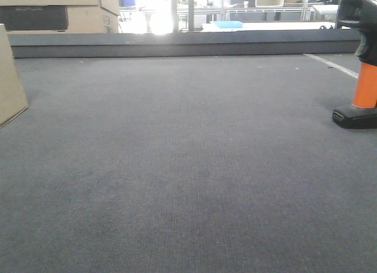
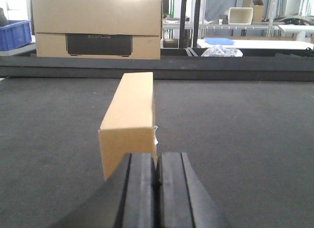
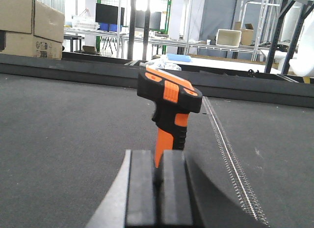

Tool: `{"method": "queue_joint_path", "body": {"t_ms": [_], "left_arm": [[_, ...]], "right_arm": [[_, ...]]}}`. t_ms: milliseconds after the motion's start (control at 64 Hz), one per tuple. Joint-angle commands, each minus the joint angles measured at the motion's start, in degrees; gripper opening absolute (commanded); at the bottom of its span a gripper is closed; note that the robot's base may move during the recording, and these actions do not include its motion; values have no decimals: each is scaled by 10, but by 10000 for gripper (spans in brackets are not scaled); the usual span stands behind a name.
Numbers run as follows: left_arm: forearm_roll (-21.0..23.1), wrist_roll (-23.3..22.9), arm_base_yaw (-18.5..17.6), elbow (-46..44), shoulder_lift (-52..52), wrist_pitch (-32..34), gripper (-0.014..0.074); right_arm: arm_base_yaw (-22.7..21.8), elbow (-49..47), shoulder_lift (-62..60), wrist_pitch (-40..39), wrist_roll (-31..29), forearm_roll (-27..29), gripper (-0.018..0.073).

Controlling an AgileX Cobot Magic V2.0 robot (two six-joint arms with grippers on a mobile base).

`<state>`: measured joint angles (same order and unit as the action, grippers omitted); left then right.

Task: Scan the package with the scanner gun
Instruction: 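Reach the left gripper down over the flat cardboard box and close, then lift the cardboard box upright with the left gripper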

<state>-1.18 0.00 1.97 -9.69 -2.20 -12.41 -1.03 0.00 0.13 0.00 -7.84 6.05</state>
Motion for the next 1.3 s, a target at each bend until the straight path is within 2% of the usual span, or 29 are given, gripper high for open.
{"method": "queue_joint_path", "body": {"t_ms": [0,109,281,484,594,906,969,1094,1219,1281], "left_arm": [[4,0,1,-57,-32,-61,-111],[4,0,1,-122,-87,-106,-111],[4,0,1,-211,-192,-118,-111],[5,0,1,-335,-347,-239,-111],[5,0,1,-399,-426,-283,-111],[5,0,1,-484,-564,-268,-111],[5,0,1,-509,-588,-291,-111],[38,-5,28,-570,-654,-367,-111],[67,0,64,-603,-700,-374,-111],[74,25,76,-610,-714,-375,-102]], "right_arm": [[1,0,-1,-9,-1,2,-168],[1,0,-1,-9,-1,2,-168],[1,0,-1,-9,-1,2,-168],[1,0,-1,-9,-1,2,-168],[1,0,-1,-9,-1,2,-168],[1,0,-1,-9,-1,2,-168],[1,0,-1,-9,-1,2,-168],[1,0,-1,-9,-1,2,-168],[1,0,-1,-9,-1,2,-168],[1,0,-1,-9,-1,2,-168]]}}
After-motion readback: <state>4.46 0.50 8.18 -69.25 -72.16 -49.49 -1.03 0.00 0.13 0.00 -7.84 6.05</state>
